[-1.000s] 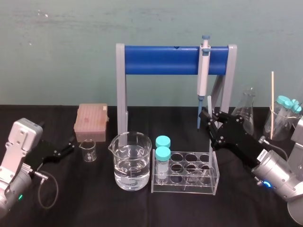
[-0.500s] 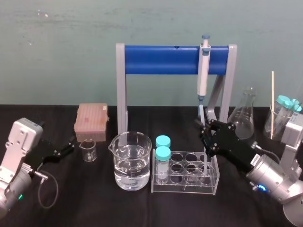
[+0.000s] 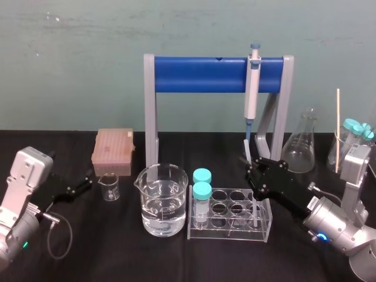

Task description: Pick up the stirring rod with one hand, then place it down.

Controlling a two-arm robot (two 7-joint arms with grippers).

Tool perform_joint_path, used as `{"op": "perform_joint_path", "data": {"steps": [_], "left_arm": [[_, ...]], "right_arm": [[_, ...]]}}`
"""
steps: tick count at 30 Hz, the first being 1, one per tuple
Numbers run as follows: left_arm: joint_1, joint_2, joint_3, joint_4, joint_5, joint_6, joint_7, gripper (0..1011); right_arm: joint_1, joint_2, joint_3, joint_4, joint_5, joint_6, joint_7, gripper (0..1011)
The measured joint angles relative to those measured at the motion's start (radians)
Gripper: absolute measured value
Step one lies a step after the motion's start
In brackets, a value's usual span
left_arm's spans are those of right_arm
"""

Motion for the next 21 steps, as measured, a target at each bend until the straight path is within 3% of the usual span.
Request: {"op": "perform_joint_path", "data": {"steps": [21], "left_arm": [[0.000,0.000,0.000,0.000,0.000,0.000,0.000,1000]], "right_arm": [[0.009,-0.004,-0.003,0.021,-0.012,0.002,-0.005,67]]}}
